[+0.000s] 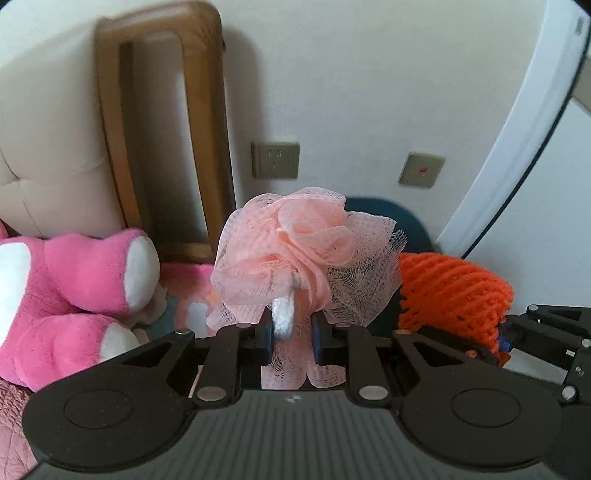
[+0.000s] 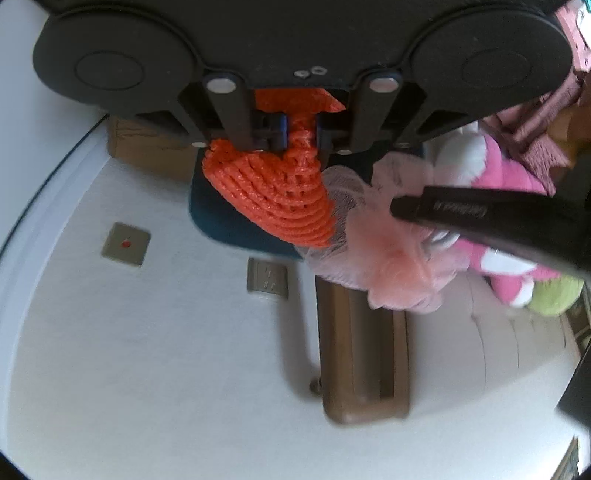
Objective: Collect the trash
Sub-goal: 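Lift the pouf and foam net with both grippers toward the teal wastebasket, then open both grippers over the wastebasket, dropping pouf and foam net inside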
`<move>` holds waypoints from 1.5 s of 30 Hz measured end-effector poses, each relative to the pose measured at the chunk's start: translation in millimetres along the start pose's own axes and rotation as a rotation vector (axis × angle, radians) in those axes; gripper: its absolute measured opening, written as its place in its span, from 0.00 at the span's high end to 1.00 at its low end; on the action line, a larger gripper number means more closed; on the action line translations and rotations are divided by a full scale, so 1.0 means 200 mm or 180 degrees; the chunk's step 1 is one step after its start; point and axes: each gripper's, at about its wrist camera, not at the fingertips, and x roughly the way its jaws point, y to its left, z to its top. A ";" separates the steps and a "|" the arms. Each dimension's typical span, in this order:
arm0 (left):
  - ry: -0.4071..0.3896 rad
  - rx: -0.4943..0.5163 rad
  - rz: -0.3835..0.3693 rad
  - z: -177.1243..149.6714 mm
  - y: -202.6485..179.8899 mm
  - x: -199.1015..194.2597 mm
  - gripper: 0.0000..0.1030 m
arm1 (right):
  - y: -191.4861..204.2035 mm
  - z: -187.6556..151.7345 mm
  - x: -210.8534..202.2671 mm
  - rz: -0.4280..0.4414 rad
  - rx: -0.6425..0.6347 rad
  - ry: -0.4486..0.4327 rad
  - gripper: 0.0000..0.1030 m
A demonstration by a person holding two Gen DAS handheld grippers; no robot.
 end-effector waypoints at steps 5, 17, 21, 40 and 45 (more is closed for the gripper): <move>0.0258 0.0066 0.0025 0.01 -0.07 0.19 0.82 | -0.05 -0.02 0.17 0.0071 -0.0123 0.0323 0.87; 0.0621 0.0054 0.0078 -0.06 -0.15 0.44 0.81 | -0.05 -0.05 0.33 0.0174 -0.0384 0.0633 0.77; 0.0638 0.0008 0.0086 -0.07 -0.14 0.47 0.71 | -0.08 -0.04 0.35 0.0218 -0.0352 0.0662 0.70; 0.0152 0.0009 -0.0098 -0.11 -0.08 0.09 0.35 | -0.10 -0.05 0.07 0.0247 -0.0227 0.0398 0.33; -0.0040 0.0096 -0.0136 -0.18 -0.04 -0.10 0.35 | -0.06 -0.06 -0.06 0.0193 -0.0152 0.0262 0.30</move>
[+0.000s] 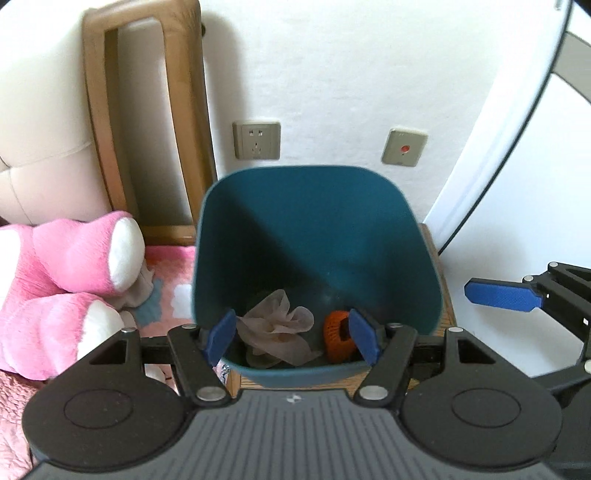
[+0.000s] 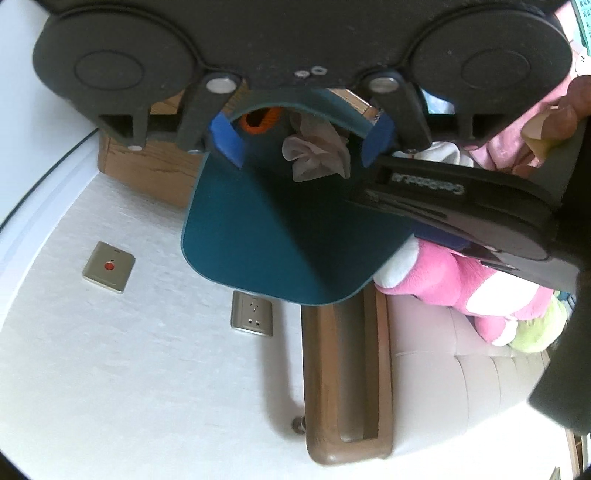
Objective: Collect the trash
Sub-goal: 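Open both grippers over the wastebasket, dropping pouf and foam net inside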
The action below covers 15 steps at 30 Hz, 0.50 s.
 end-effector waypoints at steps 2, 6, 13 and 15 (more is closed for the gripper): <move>-0.0055 0.0034 -0.0010 -0.04 0.01 -0.07 0.35 | 0.03 -0.02 -0.06 -0.0036 0.0030 -0.0051 0.29; -0.0171 0.0143 -0.0055 -0.14 0.04 -0.22 0.35 | 0.09 -0.07 -0.16 -0.0085 0.0124 -0.0148 0.28; -0.0304 0.0187 -0.0177 -0.33 0.10 -0.44 0.35 | 0.24 -0.19 -0.33 -0.0133 0.0242 -0.0299 0.23; -0.0326 0.0180 -0.0219 -0.39 0.12 -0.49 0.35 | 0.29 -0.24 -0.38 -0.0158 0.0278 -0.0327 0.22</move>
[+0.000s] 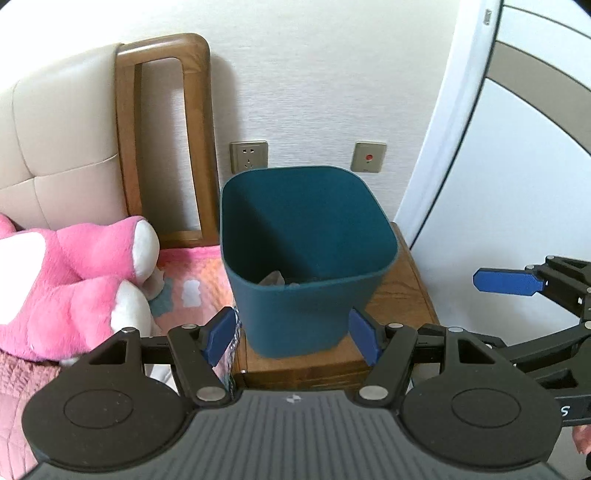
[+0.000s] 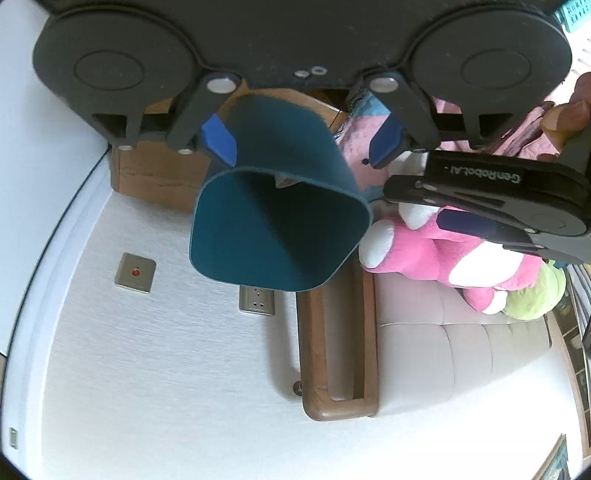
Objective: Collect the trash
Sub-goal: 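Open both grippers over the wastebasket, dropping pouf and foam net inside, then lower both grippers back toward the trash on the floor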
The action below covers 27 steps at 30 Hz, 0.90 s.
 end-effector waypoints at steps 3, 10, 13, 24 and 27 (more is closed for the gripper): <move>-0.0039 0.0026 -0.0022 -0.08 0.02 -0.08 0.35 | 0.06 -0.08 -0.08 -0.0018 0.0065 -0.0041 0.21; -0.0081 0.0085 -0.0131 -0.26 0.05 -0.21 0.28 | 0.15 -0.25 -0.23 -0.0065 0.0256 -0.0148 0.15; -0.0101 0.0130 -0.0163 -0.35 0.05 -0.24 0.22 | 0.17 -0.33 -0.28 -0.0076 0.0349 -0.0168 0.09; 0.0067 -0.0089 -0.0220 -0.71 0.03 -0.07 0.20 | 0.07 -0.75 -0.22 -0.0092 0.0570 0.0013 0.01; 0.0152 -0.0099 -0.0215 -0.81 -0.01 0.05 0.18 | 0.00 -0.87 -0.14 -0.0102 0.0583 0.0131 0.01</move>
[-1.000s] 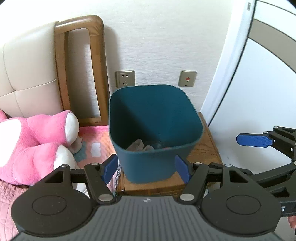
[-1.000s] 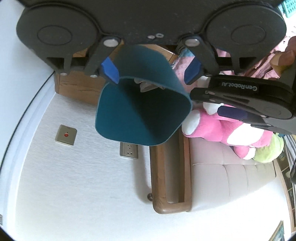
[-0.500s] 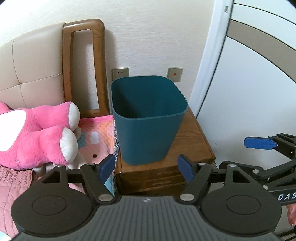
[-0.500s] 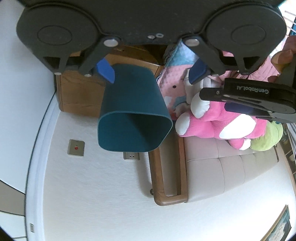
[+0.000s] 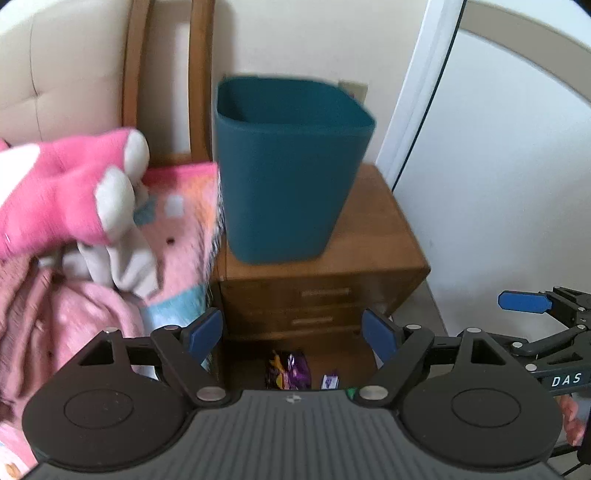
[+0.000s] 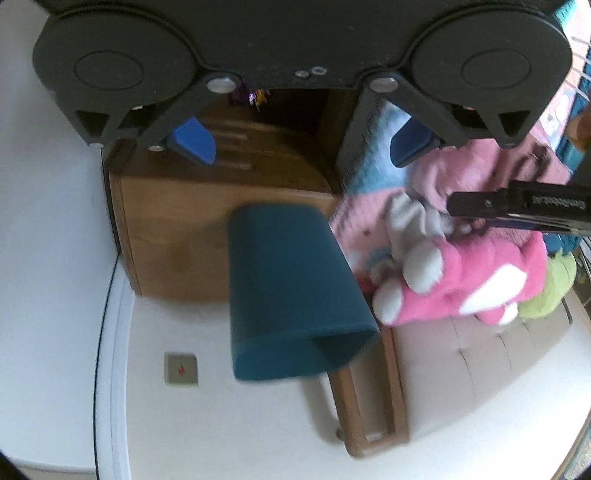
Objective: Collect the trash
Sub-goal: 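Lower both grippers back toward the trash on the floor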
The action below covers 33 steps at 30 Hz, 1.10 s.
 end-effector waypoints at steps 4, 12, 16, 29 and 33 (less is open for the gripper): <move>0.0123 -0.0153 -0.0068 -0.15 -0.03 0.21 0.00 | -0.14 -0.16 0.15 -0.0029 -0.0030 0.0203 0.01; 0.0636 -0.0356 0.0050 -0.59 -0.10 0.86 0.00 | -0.47 -0.60 0.61 -0.0084 -0.0018 0.0623 0.01; 0.0869 -0.0391 0.0173 -0.85 -0.11 1.21 0.00 | -0.65 -0.84 0.90 -0.0152 0.0155 0.0816 0.02; 0.1455 -0.0069 0.0301 -1.65 -0.15 2.17 0.00 | -1.12 -1.57 1.82 -0.0402 0.0611 0.1292 0.13; 0.1598 -0.0011 0.0323 -1.82 -0.15 2.38 0.00 | -1.20 -1.72 2.05 -0.0469 0.0698 0.1427 0.15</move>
